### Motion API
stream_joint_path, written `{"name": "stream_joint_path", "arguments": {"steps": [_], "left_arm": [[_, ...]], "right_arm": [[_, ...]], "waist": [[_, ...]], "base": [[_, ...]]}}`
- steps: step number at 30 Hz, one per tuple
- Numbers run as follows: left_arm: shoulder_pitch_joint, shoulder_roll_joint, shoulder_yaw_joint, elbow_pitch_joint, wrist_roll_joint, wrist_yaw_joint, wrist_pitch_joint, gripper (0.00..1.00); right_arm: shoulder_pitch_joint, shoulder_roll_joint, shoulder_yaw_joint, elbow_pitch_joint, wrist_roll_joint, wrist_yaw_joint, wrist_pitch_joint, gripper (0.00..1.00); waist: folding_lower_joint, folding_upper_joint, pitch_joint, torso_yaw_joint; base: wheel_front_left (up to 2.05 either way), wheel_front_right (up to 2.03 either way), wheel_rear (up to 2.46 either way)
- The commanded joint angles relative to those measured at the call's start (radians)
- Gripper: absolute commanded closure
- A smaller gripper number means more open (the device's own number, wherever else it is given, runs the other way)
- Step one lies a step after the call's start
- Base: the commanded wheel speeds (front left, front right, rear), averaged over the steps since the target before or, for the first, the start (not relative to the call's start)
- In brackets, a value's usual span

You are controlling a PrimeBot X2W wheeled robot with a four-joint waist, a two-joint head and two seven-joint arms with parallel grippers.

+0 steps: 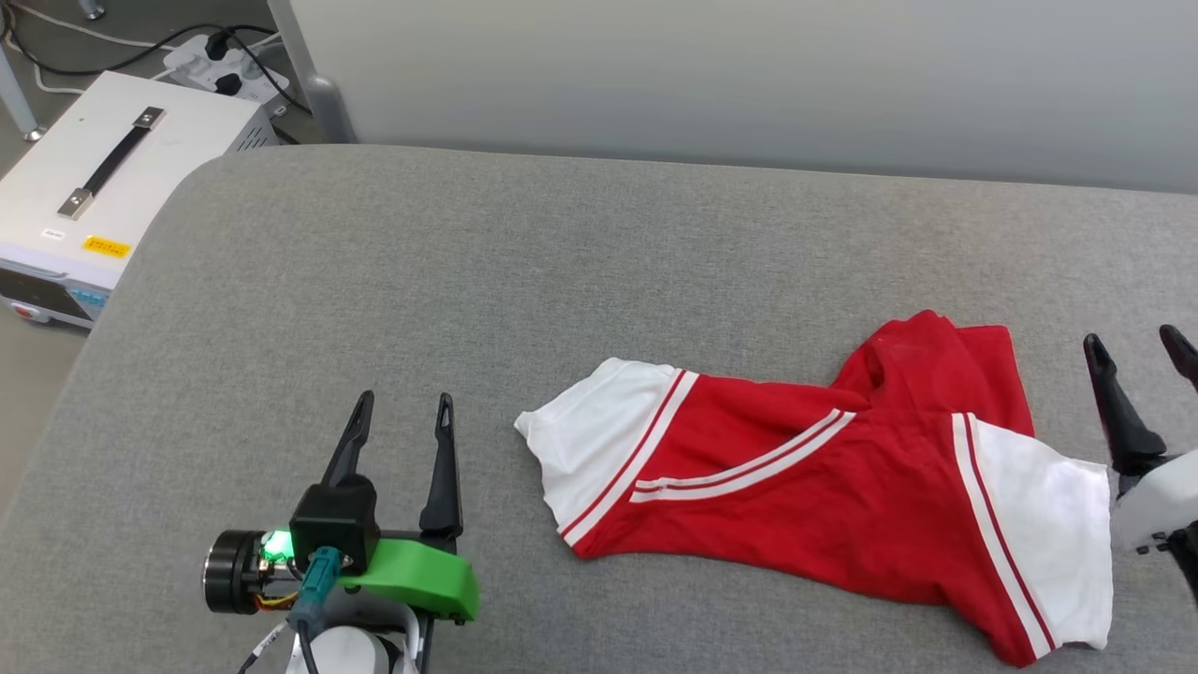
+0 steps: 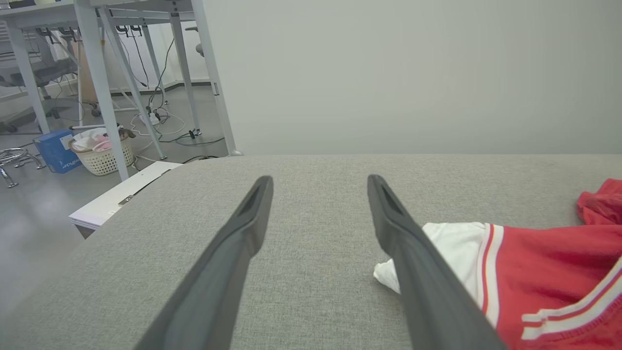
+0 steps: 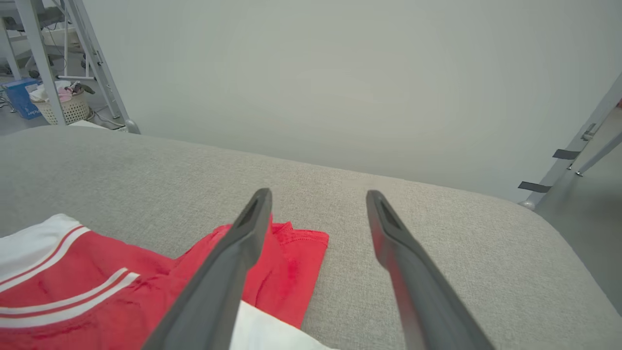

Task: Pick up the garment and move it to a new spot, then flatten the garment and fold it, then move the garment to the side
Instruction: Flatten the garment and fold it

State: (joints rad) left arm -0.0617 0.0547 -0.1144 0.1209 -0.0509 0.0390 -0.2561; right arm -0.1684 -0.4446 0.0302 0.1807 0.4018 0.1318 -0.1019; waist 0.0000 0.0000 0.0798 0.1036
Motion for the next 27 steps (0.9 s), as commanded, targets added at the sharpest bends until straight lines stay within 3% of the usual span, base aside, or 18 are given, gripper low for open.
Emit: {"name": "stream_joint_path", "arguments": {"steps": [1,8,14,19,27], "left_arm": [[0.014,-0.002,0.005,-0.003,0.007,-0.005,-0.006,0.00],[0.004,-0.003,0.008,-0.014,0.011,-0.012,-0.006,0.00],[-0.019,-0.003,0.003,-0.020,0.011,-0.014,-0.006,0.00],[-0.048,-0.004,-0.006,-0.022,0.008,-0.012,-0.006,0.00],[-0.087,-0.004,-0.017,-0.021,0.006,-0.013,-0.006,0.00]], "right_arm": [[0.013,-0.025,-0.007,-0.023,0.016,-0.001,0.039,0.00],[0.025,-0.201,0.073,-0.063,0.188,-0.001,0.445,0.00],[-0.014,-0.289,0.126,-0.043,0.345,-0.001,0.746,0.00],[-0.090,-0.296,0.151,0.028,0.362,-0.001,0.829,0.00],[-0.193,-0.246,0.254,0.172,0.344,-0.001,0.833,0.00]], "waist": [[0.0000,0.0000,0.001,-0.008],[0.0000,0.0000,0.031,-0.012],[0.0000,0.0000,0.085,-0.005],[0.0000,0.0000,0.136,0.008],[0.0000,0.0000,0.192,0.028]], "base": [[0.00,0.00,0.00],[0.00,0.00,0.00],[0.00,0.00,0.00],[0.00,0.00,0.00],[0.00,0.00,0.00]]}}
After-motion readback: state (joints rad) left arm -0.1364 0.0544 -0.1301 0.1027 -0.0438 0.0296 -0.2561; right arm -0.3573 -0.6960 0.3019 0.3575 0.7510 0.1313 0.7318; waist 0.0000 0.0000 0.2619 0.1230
